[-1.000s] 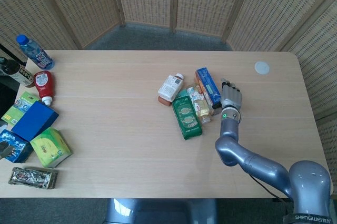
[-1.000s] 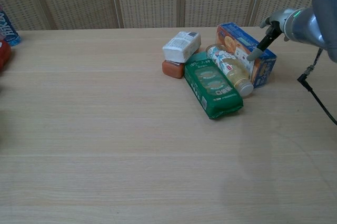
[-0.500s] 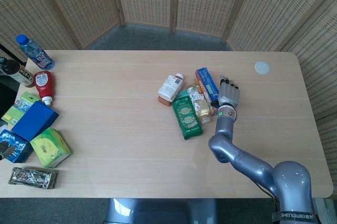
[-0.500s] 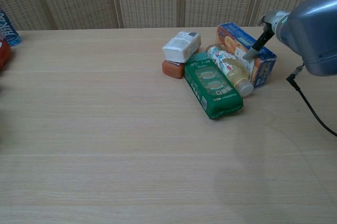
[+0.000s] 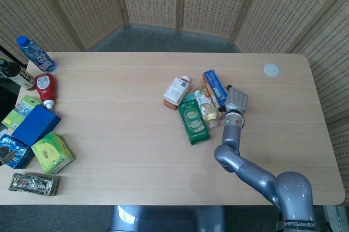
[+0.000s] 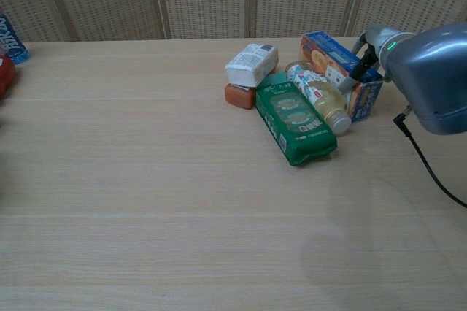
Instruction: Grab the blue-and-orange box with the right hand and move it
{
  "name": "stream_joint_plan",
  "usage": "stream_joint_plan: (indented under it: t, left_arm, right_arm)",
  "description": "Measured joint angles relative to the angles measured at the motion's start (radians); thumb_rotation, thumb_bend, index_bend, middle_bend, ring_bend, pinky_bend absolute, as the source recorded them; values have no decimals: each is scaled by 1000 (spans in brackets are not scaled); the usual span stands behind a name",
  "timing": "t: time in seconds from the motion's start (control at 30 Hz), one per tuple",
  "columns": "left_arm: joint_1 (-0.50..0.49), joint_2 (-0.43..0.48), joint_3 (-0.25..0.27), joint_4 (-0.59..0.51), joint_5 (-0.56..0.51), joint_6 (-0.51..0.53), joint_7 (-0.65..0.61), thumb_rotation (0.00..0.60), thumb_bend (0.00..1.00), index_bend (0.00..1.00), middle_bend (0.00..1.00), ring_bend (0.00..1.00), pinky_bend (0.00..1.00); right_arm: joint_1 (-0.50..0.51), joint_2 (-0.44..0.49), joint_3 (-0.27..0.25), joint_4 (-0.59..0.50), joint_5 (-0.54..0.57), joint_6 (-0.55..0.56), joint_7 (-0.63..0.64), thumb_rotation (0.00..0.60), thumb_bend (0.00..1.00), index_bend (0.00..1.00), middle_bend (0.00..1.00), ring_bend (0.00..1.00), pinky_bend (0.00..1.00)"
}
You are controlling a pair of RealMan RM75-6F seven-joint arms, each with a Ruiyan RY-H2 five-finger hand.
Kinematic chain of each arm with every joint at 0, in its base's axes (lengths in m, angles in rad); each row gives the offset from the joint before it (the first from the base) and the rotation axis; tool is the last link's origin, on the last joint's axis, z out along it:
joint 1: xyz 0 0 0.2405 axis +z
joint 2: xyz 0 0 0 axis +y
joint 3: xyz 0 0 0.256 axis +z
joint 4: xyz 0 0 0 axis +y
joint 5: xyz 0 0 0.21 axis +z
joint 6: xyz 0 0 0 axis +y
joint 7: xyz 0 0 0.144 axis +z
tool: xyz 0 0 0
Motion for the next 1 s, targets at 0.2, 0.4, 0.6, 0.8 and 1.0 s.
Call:
stream_joint_plan:
  t: [0.2,0.4,0.6,0.8,1.0]
  left_arm:
    - [1,1,1,-2,9,4,-5,600,0,0,0,0,0]
    - [3,2,2,-5,17,11,-6,600,0,0,0,0,0]
    - [3,2,1,-5,16,10,-9,600,0,0,0,0,0]
    - [4,3,1,-9,22,15,-13,600,0,0,0,0,0]
    - [7,9,2,-15,35,26,-25,600,0,0,0,0,0]
  right_arm:
    - [-21,30,14,-64,-40,34,8,600,0,360,552,441,767]
    - [-42,45,22,-99,-65,57,12,600,0,476,563,451,775]
    - [-55,63,32,-133,-89,76,21,600,0,477,564,451,775]
    - [-65,110,55,-217,-107,113,23,600,0,485,571,451,775]
    - [-74,181,86,-357,-119,177,6,600,0,496,578,454,776]
